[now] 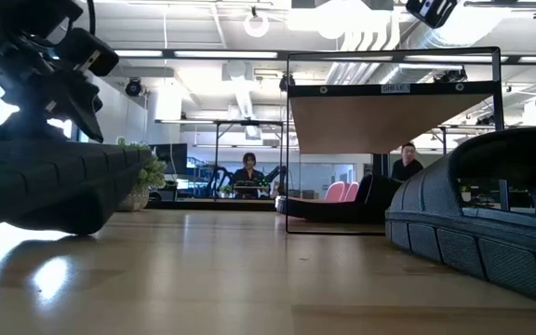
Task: Pick and place slides into the shelf
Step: Put the black slipper under the shelf
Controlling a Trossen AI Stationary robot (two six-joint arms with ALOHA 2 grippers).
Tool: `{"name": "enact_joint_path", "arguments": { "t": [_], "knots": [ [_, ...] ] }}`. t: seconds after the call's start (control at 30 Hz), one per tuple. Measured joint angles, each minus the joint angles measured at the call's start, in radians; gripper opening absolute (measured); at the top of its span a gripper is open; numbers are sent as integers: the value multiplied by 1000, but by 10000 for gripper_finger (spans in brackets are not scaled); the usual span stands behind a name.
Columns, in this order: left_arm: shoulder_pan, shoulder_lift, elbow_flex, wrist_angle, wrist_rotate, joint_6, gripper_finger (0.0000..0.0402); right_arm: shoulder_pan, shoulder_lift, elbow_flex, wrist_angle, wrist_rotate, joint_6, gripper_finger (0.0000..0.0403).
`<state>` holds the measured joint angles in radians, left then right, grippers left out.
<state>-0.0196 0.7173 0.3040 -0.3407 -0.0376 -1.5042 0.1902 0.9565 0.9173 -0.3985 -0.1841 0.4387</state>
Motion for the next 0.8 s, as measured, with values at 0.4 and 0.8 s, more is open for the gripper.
{"name": "enact_joint_path", "arguments": {
  "t": [0.4,0.8],
  "knots": [
    [0,141,0,129,43,84,122,0,0,0,0,10,7,87],
    [0,186,0,220,37,118,16,0,0,0,0,19,6,87]
  ]
}}
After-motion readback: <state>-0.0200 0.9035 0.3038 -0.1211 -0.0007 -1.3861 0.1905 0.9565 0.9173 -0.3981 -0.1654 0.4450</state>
